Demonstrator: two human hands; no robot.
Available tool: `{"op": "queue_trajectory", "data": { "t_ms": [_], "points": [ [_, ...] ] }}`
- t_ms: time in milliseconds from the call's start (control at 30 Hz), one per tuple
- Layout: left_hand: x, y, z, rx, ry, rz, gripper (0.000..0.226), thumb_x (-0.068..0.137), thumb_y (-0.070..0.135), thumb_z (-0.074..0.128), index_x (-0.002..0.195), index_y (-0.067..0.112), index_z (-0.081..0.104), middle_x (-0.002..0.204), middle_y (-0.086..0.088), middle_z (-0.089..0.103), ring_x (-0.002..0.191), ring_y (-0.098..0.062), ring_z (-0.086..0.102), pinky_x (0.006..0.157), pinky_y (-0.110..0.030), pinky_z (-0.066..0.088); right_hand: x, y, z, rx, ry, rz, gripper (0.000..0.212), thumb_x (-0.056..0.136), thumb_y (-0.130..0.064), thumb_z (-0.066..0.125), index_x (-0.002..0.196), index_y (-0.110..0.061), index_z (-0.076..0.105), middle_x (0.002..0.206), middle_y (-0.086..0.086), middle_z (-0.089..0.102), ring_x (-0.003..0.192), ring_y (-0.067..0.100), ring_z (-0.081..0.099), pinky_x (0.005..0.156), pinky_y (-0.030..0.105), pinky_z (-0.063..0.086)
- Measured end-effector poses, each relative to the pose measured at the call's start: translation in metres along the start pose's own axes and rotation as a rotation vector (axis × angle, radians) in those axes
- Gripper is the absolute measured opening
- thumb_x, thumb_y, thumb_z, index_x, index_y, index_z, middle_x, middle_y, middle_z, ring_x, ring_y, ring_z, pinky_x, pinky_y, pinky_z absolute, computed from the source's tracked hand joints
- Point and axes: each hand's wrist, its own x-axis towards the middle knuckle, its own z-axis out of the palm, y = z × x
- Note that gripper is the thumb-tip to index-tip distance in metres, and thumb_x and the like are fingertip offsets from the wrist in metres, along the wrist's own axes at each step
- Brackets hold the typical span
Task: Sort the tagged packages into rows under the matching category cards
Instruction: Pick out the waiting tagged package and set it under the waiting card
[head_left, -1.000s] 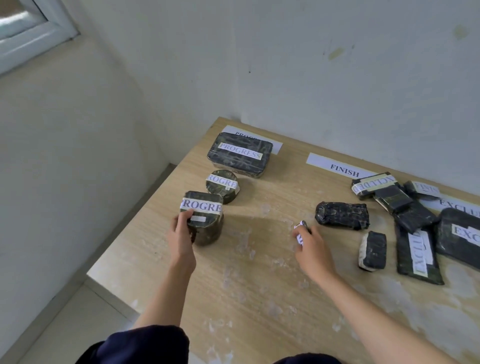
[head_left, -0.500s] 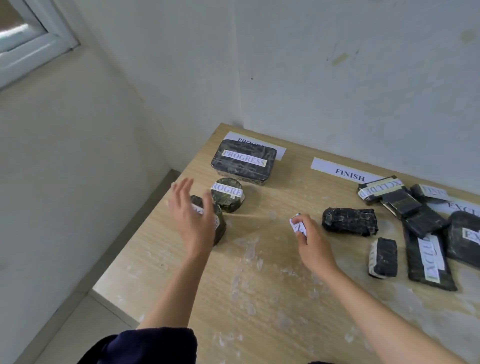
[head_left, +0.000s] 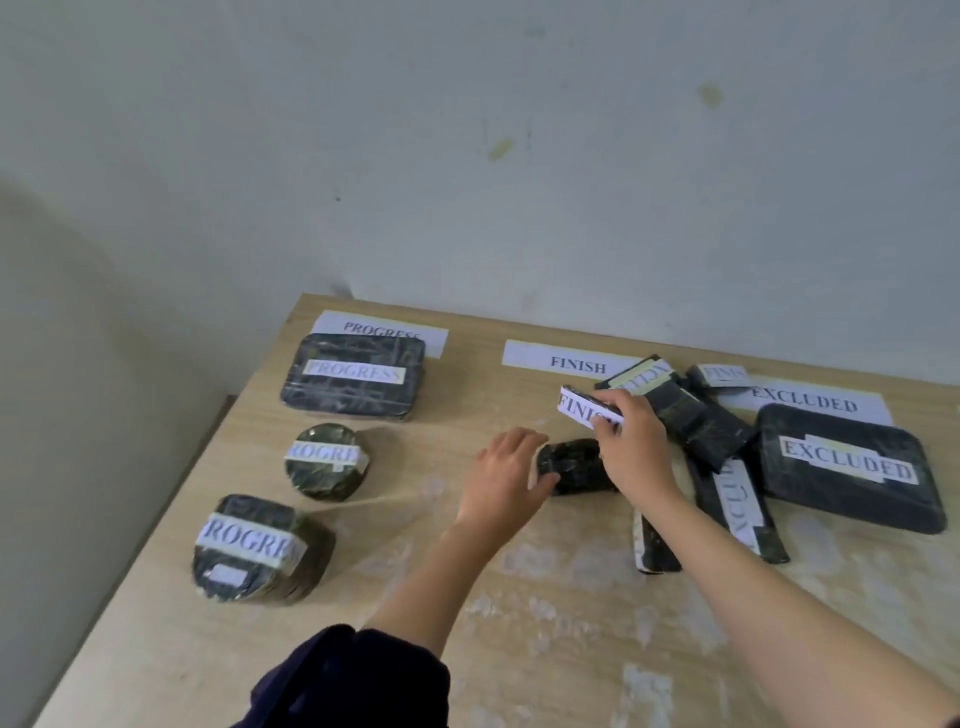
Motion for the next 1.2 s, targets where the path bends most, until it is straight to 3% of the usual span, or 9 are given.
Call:
{"op": "queue_trajectory", "data": {
  "t_ms": [67,167,333,467,633,700,833,933,1200],
  "points": [
    [0.013,0.005,0.015,0.042,-0.116,-0.003,0.06,0.086,0.04,0.061,0.139,0.017,0.043,0.14,-0.001,0.047,0.129,-0.022,0.04,0.101,-0.038,0.038,0.014,0.006,-0.002,-0.051,-0.003,-0.002,0.024,0.091,-0.011,0.055,0.114,-0.016,0.06,0.118,0.008,0.058,0.099,0.023,0.058,0.075,0.025,0.041],
    [0.028,0.005,0.021,0.096,-0.226,0.04,0.067,0.082,0.043,0.064,0.141,0.022,0.04,0.133,-0.001,0.049,0.122,-0.023,0.041,0.095,-0.036,0.039,0.033,0.005,0.005,-0.122,-0.028,-0.015,0.018,0.088,-0.019,0.059,0.105,-0.025,0.061,0.103,0.002,0.059,0.099,0.023,0.055,0.081,0.031,0.042],
    [0.041,-0.011,0.003,-0.013,-0.353,-0.102,0.06,0.067,0.047,0.077,0.116,0.015,0.06,0.104,-0.004,0.055,0.093,-0.021,0.051,0.075,-0.034,0.047,0.064,0.0,0.029,-0.251,-0.166,-0.081,0.015,0.091,-0.024,0.055,0.104,-0.028,0.059,0.104,-0.009,0.068,0.104,0.017,0.056,0.111,0.051,0.014],
    [0.039,-0.032,-0.013,-0.181,-0.39,-0.295,0.047,0.06,0.046,0.082,0.095,0.019,0.065,0.09,0.0,0.057,0.076,-0.013,0.05,0.062,-0.027,0.041,0.073,0.009,0.037,-0.28,-0.192,-0.089,0.015,0.092,-0.023,0.052,0.104,-0.028,0.06,0.102,-0.009,0.07,0.101,0.015,0.06,0.111,0.055,-0.01],
    [0.031,-0.046,-0.027,-0.336,-0.356,-0.345,0.046,0.058,0.033,0.085,0.094,0.021,0.06,0.096,0.001,0.066,0.086,-0.016,0.064,0.073,-0.039,0.058,0.074,0.027,0.028,-0.354,-0.165,-0.086,0.019,0.094,-0.023,0.05,0.103,-0.03,0.065,0.107,-0.006,0.064,0.113,0.018,0.051,0.113,0.054,-0.005],
    [0.03,-0.043,-0.032,-0.371,-0.313,-0.322,0.04,0.064,0.02,0.084,0.095,0.019,0.058,0.096,0.001,0.067,0.081,-0.012,0.066,0.066,-0.03,0.06,0.072,0.032,0.025,-0.375,-0.142,-0.092,0.021,0.094,-0.023,0.05,0.104,-0.028,0.068,0.111,-0.004,0.061,0.117,0.021,0.048,0.113,0.053,-0.002],
    [0.024,-0.04,-0.03,0.042,-0.068,0.024,0.033,0.075,0.014,0.075,0.099,0.018,0.052,0.091,0.001,0.066,0.078,-0.019,0.063,0.063,-0.032,0.053,0.067,0.039,0.015,-0.378,0.056,-0.092,0.019,0.09,-0.02,0.054,0.103,-0.016,0.068,0.116,0.007,0.058,0.117,0.029,0.047,0.11,0.052,0.021],
    [0.013,-0.04,-0.017,0.208,-0.023,0.226,0.048,0.067,0.002,0.076,0.1,0.019,0.046,0.09,-0.003,0.067,0.078,-0.025,0.065,0.066,-0.035,0.053,0.064,0.043,0.004,-0.436,0.035,-0.041,0.027,0.09,-0.026,0.055,0.113,-0.013,0.064,0.131,0.012,0.05,0.127,0.03,0.037,0.106,0.047,0.03],
    [-0.018,-0.044,-0.01,0.102,-0.146,0.23,0.059,0.074,0.03,0.078,0.123,0.013,0.049,0.135,-0.007,0.054,0.118,-0.022,0.054,0.093,-0.034,0.052,0.061,0.039,-0.002,-0.437,-0.082,0.0,0.033,0.093,-0.027,0.052,0.122,-0.012,0.057,0.143,0.012,0.037,0.135,0.029,0.023,0.093,0.048,0.043]
  ]
}}
